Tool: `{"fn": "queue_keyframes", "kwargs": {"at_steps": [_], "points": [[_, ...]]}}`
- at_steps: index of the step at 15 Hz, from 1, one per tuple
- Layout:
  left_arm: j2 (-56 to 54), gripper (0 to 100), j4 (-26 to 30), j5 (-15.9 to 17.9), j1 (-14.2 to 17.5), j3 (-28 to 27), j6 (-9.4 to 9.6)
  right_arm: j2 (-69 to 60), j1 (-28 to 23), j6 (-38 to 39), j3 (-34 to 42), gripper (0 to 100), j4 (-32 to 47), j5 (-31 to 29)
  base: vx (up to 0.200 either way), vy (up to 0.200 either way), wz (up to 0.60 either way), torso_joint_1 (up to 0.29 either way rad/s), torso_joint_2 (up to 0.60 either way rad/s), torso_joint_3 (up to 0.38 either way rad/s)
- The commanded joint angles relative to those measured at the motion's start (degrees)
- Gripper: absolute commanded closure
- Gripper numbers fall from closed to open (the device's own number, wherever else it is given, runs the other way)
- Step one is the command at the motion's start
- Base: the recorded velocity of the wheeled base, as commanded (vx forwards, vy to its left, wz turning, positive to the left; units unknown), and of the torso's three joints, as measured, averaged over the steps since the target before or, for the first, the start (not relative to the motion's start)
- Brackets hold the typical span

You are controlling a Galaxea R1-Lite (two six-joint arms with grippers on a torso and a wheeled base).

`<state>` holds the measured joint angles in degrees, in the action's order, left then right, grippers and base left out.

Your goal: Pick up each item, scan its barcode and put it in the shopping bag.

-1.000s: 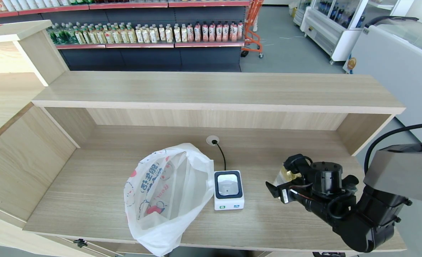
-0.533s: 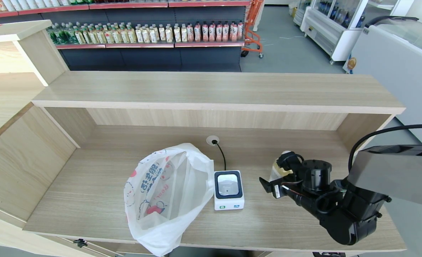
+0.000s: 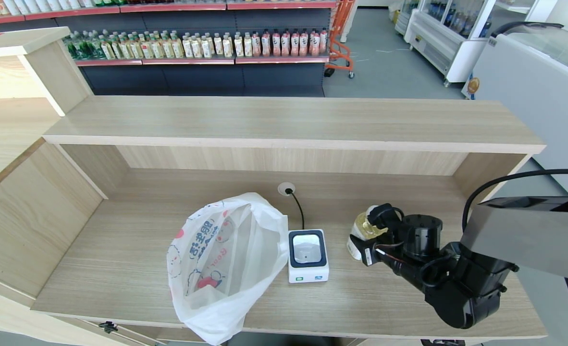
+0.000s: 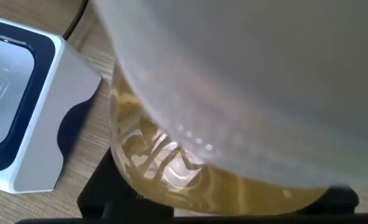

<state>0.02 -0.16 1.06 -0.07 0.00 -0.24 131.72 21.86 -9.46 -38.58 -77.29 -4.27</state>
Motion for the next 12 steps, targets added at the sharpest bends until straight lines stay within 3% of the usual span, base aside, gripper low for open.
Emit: {"fn": "queue_keyframes", "kwargs": {"at_steps": [1, 6, 9, 12], "points": [[-0.02, 0, -0.02, -0.01, -0.01, 0.0, -0.02, 0.56, -0.06, 0.06, -0.35, 100, 0.03, 0.22, 0.0, 0.0, 0.0, 0.0, 0.0, 0.0], [-0.02, 0, -0.02, -0.01, -0.01, 0.0, -0.02, -3.57, -0.68, 2.34, 0.35, 100, -0.49, 2.16, 0.0, 0.0, 0.0, 0.0, 0.0, 0.0], [-0.02, 0, -0.02, -0.01, -0.01, 0.0, -0.02, -20.54, -2.08, 9.81, 4.66, 100, 11.63, 9.54, 0.0, 0.0, 0.0, 0.0, 0.0, 0.0], [-0.02, 0, -0.02, -0.01, -0.01, 0.0, -0.02, -34.34, -6.3, 10.51, 8.7, 100, 18.75, 22.2, 0.0, 0.0, 0.0, 0.0, 0.0, 0.0]]}}
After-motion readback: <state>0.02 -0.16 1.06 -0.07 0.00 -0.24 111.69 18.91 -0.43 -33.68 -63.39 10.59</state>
